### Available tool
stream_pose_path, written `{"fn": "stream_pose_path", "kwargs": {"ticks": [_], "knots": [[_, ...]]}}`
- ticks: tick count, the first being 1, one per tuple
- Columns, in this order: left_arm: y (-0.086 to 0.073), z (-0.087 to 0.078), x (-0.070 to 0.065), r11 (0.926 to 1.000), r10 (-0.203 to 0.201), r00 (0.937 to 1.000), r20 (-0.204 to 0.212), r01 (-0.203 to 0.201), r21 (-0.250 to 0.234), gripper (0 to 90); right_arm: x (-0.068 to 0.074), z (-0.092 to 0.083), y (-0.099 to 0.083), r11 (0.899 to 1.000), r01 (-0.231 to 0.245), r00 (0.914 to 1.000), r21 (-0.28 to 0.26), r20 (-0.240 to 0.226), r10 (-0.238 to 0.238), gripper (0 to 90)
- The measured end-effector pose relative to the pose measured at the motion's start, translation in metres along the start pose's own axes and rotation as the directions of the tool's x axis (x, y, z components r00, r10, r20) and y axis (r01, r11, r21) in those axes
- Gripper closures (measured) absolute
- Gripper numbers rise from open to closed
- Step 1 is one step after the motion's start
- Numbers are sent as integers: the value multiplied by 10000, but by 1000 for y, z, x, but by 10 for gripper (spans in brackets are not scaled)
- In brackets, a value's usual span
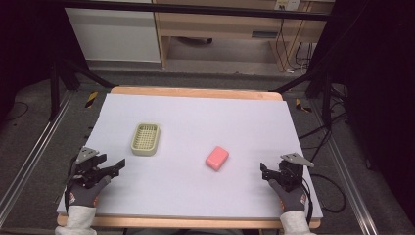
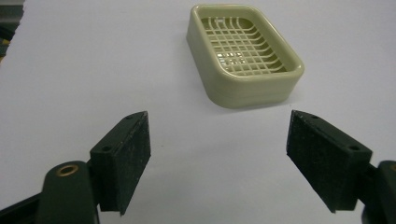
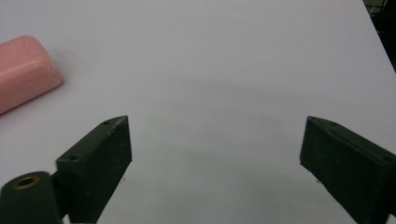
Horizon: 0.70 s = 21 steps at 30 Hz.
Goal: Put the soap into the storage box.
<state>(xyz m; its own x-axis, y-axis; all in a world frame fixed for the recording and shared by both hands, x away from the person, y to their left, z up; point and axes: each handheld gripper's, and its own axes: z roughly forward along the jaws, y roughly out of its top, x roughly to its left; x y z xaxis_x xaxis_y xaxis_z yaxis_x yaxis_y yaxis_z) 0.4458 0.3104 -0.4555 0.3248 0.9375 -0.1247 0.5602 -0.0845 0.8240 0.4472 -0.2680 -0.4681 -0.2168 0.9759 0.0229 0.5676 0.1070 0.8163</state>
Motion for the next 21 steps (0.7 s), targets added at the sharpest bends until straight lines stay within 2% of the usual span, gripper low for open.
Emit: {"fn": "stream_pose_path", "kwargs": {"ticks": [7, 14, 21], "knots": [[2, 0, -11, 9997, 254, 9996, 147, -254, -33, 242, 2, -4, -3, 9998, 10, 9998, -222, -189, -15, 110], [4, 0, -23, 9994, 352, 9985, 418, -351, -28, 255, 3, -3, -4, 9999, 66, 9999, -114, -144, -68, 111], [9, 1, -37, 9972, 748, 9948, 687, -751, 14, 253, 2, -2, -5, 9999, 113, 9999, -21, -84, -114, 106]]}}
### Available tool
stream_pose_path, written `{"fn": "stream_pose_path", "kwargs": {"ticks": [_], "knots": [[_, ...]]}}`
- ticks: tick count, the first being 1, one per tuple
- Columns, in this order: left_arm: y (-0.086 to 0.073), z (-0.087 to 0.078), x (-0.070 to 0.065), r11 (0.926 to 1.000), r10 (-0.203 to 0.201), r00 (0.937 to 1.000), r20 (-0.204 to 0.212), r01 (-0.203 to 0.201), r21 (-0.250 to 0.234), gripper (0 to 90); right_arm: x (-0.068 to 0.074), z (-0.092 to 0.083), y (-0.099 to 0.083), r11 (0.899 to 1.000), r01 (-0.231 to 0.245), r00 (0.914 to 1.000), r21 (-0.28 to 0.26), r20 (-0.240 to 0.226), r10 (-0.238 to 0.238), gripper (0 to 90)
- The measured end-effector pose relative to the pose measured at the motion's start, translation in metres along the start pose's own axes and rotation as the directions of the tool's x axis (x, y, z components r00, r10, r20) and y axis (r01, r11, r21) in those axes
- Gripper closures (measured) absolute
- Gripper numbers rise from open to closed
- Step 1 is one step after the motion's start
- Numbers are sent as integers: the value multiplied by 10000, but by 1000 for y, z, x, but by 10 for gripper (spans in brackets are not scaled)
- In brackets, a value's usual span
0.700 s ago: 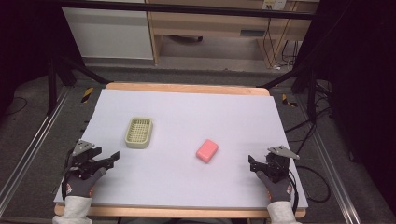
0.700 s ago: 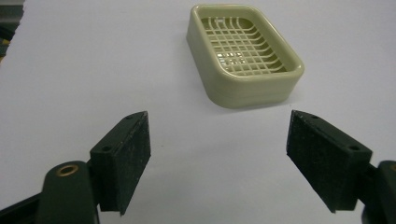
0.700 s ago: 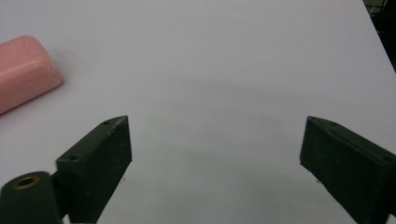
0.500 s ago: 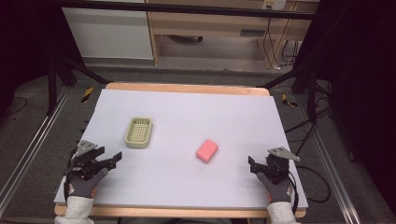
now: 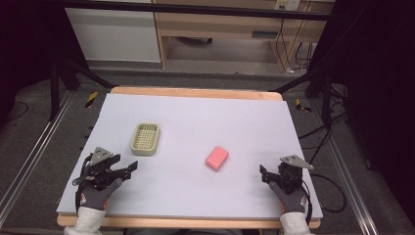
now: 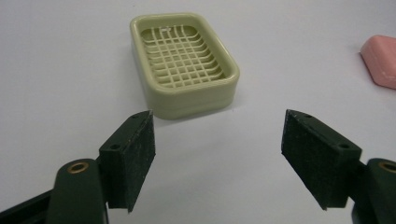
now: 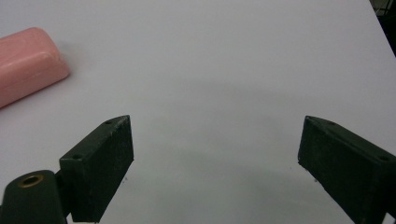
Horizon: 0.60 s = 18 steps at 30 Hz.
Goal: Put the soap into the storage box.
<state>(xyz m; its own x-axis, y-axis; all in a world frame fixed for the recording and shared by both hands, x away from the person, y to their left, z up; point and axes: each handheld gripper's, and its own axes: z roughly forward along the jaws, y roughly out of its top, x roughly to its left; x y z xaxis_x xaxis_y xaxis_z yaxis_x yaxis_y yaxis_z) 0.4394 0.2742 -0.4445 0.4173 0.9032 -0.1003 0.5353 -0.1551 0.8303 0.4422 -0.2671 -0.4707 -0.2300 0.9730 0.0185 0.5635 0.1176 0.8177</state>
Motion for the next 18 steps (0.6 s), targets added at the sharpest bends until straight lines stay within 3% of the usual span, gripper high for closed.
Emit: {"fn": "stream_pose_path", "kwargs": {"ticks": [18], "knots": [[32, 7, -29, 9986, 499, 9969, 612, -488, -194, 251, -3, 1, -1, 9999, -116, 9998, 77, 130, 115, 106]]}}
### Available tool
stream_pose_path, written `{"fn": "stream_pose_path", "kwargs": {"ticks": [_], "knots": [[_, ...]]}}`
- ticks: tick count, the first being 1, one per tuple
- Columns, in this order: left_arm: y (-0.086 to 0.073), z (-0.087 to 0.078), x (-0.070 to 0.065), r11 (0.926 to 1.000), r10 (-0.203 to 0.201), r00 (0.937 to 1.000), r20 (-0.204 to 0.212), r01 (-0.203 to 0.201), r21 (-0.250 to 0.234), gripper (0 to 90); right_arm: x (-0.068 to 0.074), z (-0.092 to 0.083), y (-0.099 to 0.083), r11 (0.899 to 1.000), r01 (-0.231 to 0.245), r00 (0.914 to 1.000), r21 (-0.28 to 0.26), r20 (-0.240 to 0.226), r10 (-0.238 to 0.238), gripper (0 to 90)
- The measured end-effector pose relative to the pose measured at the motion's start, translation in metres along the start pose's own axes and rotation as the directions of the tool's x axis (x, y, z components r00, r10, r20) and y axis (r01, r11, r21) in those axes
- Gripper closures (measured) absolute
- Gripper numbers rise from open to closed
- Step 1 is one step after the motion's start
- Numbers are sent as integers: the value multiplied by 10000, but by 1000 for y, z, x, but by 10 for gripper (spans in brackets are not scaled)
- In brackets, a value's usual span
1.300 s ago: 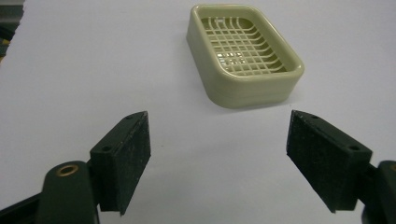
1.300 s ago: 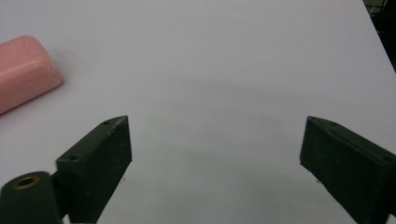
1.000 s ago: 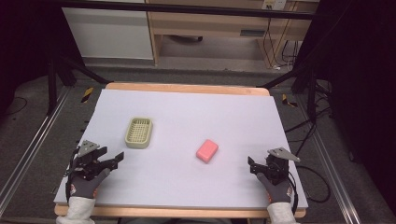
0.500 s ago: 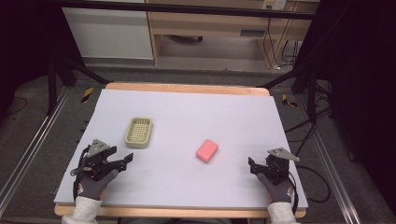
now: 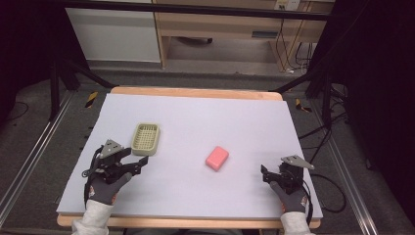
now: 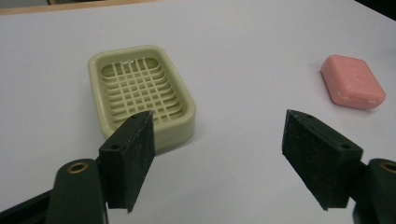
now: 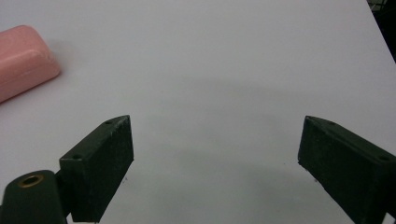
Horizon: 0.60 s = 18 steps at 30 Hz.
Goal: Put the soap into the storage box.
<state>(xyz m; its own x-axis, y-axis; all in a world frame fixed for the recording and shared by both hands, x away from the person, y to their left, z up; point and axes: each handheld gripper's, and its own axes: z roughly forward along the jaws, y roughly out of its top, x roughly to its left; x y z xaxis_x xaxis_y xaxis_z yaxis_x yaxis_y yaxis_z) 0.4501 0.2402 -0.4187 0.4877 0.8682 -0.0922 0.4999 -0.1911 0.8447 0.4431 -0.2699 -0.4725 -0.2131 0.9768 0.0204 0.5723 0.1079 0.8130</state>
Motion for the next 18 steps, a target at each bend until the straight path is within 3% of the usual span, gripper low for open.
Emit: {"fn": "stream_pose_path", "kwargs": {"ticks": [18], "knots": [[28, 31, -43, 9975, 701, 9951, 690, -708, 67, 249, 0, 2, 0, 9999, 123, 9999, 90, 30, -123, 106]]}}
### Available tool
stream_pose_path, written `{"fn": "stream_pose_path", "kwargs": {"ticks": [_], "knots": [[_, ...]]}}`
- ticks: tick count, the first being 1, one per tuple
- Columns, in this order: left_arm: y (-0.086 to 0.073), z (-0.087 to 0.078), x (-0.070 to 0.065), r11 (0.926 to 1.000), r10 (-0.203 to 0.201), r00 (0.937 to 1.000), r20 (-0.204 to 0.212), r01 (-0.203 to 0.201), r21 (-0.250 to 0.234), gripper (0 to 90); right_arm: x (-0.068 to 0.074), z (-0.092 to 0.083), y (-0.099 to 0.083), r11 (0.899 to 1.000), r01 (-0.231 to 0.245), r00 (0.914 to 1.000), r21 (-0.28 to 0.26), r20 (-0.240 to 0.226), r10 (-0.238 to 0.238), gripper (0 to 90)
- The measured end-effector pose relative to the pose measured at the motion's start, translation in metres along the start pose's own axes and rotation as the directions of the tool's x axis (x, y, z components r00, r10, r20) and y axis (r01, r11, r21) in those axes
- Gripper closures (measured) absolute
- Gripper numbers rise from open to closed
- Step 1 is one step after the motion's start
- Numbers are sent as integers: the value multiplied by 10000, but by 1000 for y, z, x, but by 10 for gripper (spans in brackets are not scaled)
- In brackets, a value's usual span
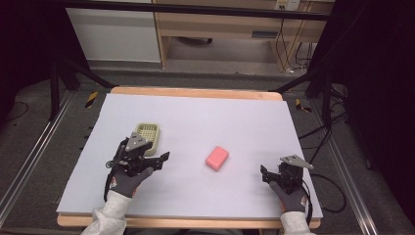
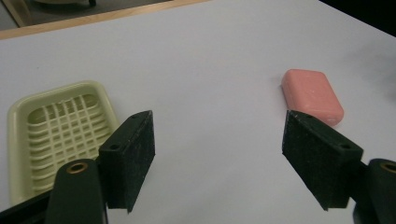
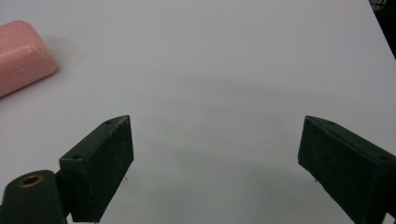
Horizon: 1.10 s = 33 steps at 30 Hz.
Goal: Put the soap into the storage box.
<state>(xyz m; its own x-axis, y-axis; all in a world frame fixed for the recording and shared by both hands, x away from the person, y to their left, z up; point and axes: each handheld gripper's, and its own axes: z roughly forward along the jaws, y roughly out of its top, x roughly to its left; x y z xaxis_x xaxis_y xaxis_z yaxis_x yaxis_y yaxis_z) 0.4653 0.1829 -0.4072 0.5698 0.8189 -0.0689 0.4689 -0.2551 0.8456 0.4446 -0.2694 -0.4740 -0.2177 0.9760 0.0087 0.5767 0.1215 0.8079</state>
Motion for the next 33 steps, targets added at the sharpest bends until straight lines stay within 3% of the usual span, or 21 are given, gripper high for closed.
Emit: {"fn": "stream_pose_path", "kwargs": {"ticks": [23, 33], "knots": [[29, 48, -40, 9950, 767, 9954, 573, -801, 590, 247, 1, 1, 1, 10000, 35, 10000, 6, 22, -35, 106], [38, 66, -52, 9924, 858, 9938, 704, -915, 826, 245, 1, 2, 1, 10000, 57, 10000, 20, 8, -57, 106]]}}
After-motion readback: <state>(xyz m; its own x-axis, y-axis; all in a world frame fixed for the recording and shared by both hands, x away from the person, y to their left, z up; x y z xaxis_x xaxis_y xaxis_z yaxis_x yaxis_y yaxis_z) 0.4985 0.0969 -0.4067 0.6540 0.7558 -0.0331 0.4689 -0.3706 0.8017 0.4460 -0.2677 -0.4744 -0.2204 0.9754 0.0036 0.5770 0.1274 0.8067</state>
